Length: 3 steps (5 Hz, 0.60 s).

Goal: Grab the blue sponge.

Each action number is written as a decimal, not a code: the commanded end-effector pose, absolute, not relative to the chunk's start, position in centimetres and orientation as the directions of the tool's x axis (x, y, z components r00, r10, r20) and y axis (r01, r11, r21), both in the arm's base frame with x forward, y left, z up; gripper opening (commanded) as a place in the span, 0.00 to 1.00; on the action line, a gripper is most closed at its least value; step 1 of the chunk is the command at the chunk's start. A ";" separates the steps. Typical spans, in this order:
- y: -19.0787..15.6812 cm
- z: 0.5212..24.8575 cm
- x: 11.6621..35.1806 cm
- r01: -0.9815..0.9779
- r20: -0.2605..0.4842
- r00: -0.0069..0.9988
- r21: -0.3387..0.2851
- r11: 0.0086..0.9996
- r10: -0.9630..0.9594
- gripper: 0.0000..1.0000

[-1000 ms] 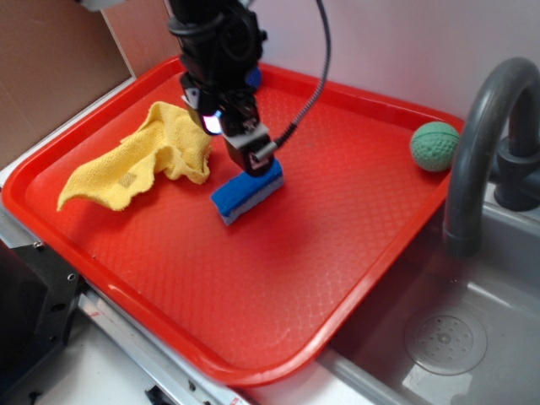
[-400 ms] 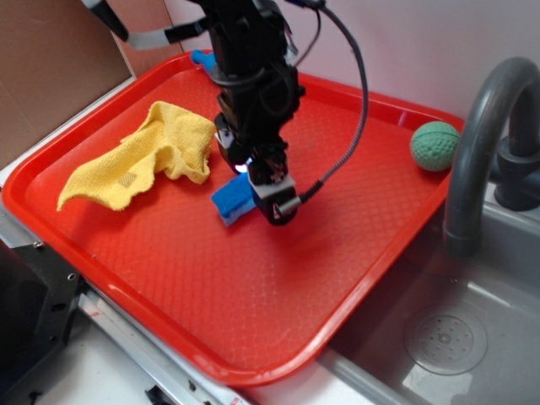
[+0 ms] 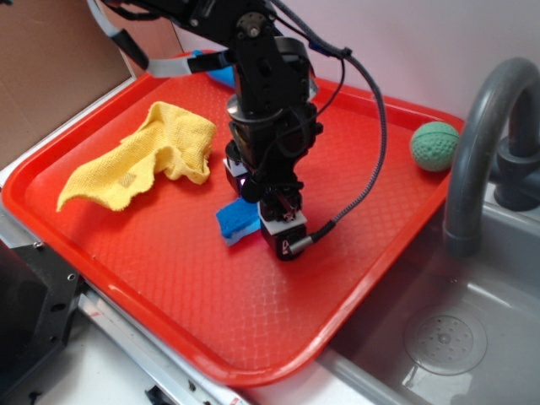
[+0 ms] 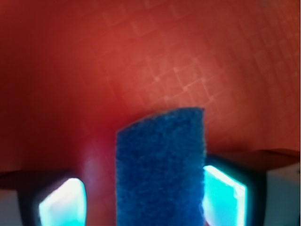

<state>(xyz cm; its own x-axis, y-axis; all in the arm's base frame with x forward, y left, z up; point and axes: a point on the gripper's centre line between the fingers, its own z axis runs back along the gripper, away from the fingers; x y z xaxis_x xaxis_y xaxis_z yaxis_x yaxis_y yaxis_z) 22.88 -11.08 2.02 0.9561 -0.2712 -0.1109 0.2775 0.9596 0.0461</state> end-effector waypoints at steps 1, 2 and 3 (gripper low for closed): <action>-11.5 2.3 22.1 0.227 -0.094 0.971 0.059 0.972 -0.221 0.00; -10.8 4.4 22.3 0.204 -0.071 0.977 0.037 0.978 -0.201 0.00; -8.3 8.7 22.9 0.153 -0.021 0.988 -0.018 0.988 -0.153 0.00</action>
<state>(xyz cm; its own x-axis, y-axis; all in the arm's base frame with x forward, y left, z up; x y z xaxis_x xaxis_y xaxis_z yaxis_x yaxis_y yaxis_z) 22.34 -7.84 7.81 0.9863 -0.1463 -0.0759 0.1462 0.9892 -0.0074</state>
